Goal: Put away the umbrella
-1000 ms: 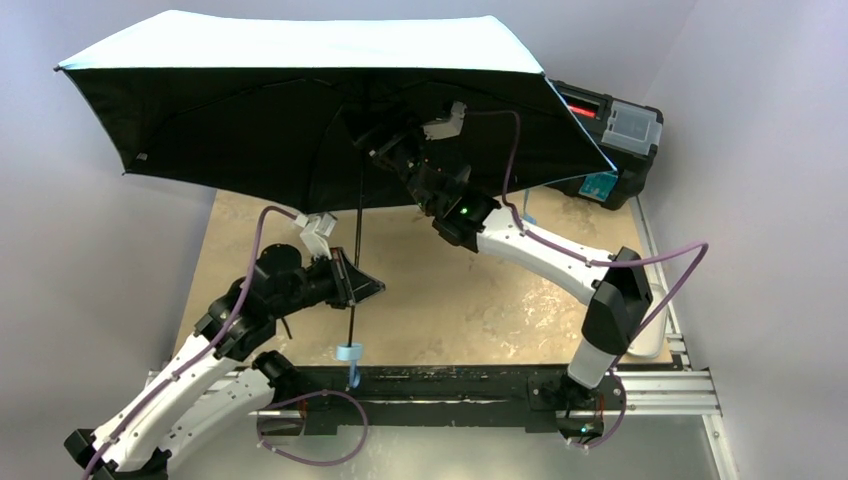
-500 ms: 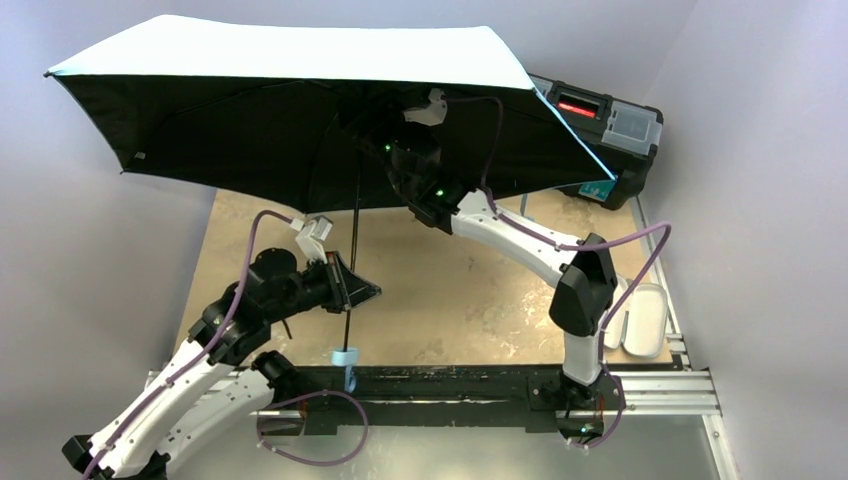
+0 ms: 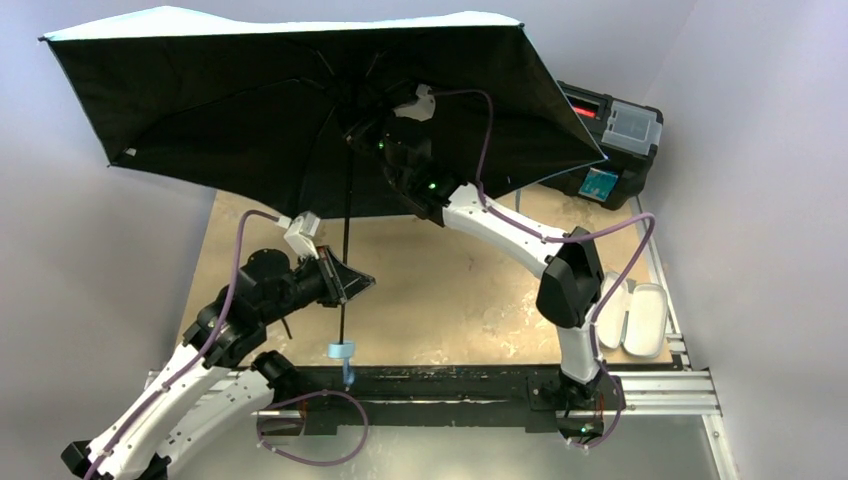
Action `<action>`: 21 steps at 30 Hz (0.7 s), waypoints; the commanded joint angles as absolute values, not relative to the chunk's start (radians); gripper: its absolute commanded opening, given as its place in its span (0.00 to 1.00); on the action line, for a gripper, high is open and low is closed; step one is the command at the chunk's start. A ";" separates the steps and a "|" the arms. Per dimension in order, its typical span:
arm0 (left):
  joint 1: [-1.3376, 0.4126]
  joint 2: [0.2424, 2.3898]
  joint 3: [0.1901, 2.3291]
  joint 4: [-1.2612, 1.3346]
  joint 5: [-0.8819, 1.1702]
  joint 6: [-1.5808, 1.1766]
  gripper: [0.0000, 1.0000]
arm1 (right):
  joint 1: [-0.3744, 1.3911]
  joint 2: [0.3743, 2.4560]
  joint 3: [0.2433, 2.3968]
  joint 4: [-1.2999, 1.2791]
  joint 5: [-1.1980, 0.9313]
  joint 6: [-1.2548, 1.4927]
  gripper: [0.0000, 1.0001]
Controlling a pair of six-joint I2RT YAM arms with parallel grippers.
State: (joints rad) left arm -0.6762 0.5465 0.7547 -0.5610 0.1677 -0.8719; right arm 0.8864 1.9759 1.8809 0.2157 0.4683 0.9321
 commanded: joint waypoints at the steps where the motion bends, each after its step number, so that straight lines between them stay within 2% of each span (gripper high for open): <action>1: -0.690 0.521 0.746 -0.629 0.218 -0.864 0.00 | 0.795 1.974 1.952 0.277 0.440 0.925 0.00; 3: -0.690 0.522 0.741 -0.628 0.215 -0.865 0.00 | 0.792 1.969 1.954 0.268 0.418 0.913 0.00; 4: -0.690 0.523 0.740 -0.626 0.215 -0.865 0.00 | 0.790 1.966 1.956 0.263 0.400 0.907 0.09; 6: -0.691 0.526 0.739 -0.624 0.212 -0.865 0.00 | 0.787 1.957 1.948 0.262 0.360 0.903 0.69; 7: -0.691 0.529 0.741 -0.626 0.212 -0.862 0.00 | 0.787 1.948 1.942 0.258 0.345 0.904 0.86; 8: -0.690 0.531 0.745 -0.628 0.210 -0.859 0.00 | 0.787 1.937 1.924 0.260 0.320 0.905 0.95; 10: -0.690 0.536 0.759 -0.636 0.203 -0.853 0.00 | 0.788 1.897 1.858 0.288 0.283 0.901 0.99; 14: -0.691 0.544 0.779 -0.652 0.191 -0.842 0.00 | 0.774 1.811 1.670 0.426 0.113 0.918 0.99; 21: -0.690 0.556 0.811 -0.667 0.166 -0.830 0.00 | 0.767 1.654 1.489 0.453 -0.076 0.908 0.99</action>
State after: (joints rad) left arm -0.6876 0.5529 0.7620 -0.6632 0.1692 -0.8482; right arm 0.7650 1.7802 1.5616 0.3553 0.0505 0.9226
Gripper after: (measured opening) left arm 0.063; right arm 0.987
